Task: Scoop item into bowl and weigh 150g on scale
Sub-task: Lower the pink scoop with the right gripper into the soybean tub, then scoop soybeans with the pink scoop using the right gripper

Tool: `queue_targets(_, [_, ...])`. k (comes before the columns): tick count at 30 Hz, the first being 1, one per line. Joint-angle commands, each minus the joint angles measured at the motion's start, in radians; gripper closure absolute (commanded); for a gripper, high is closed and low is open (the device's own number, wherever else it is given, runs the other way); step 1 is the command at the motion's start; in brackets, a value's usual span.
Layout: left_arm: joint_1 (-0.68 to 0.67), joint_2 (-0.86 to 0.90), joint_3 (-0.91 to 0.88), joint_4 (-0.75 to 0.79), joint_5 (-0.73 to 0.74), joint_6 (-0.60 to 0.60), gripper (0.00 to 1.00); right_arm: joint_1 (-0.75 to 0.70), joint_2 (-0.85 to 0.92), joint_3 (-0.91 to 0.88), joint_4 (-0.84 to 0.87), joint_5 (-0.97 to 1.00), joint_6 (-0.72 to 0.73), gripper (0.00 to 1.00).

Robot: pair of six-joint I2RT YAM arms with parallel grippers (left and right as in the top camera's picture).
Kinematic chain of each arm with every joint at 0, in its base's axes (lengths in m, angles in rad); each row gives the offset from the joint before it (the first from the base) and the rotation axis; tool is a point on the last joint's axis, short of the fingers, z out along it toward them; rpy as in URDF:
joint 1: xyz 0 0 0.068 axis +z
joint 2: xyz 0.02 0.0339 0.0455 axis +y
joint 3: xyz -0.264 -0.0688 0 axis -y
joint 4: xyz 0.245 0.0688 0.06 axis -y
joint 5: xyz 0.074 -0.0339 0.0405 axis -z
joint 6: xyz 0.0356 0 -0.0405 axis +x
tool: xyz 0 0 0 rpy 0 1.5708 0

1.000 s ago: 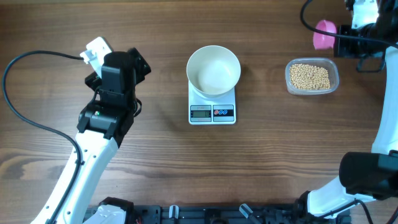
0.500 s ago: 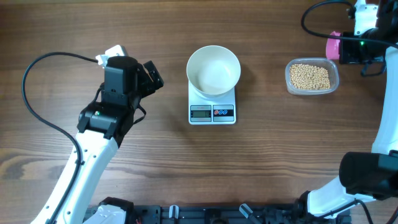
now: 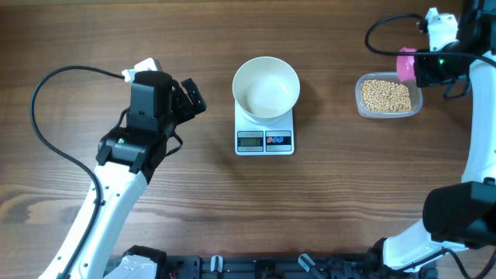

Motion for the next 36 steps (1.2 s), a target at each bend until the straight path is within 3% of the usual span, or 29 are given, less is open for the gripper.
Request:
queue_targets(1, [0.008,0.001,0.001,0.0,0.011,0.001,0.0,-0.002,0.011,-0.045,0.005,0.024,-0.002,0.95])
queue_targets(13, [0.008,0.001,0.001,0.0,0.011,0.001,0.0,-0.002,0.011,-0.183,0.03,0.021,0.051,0.95])
queue_targets(36, [0.008,0.002,0.001,-0.001,0.011,0.001,0.0,-0.002,0.019,-0.207,0.103,0.104,0.082,0.96])
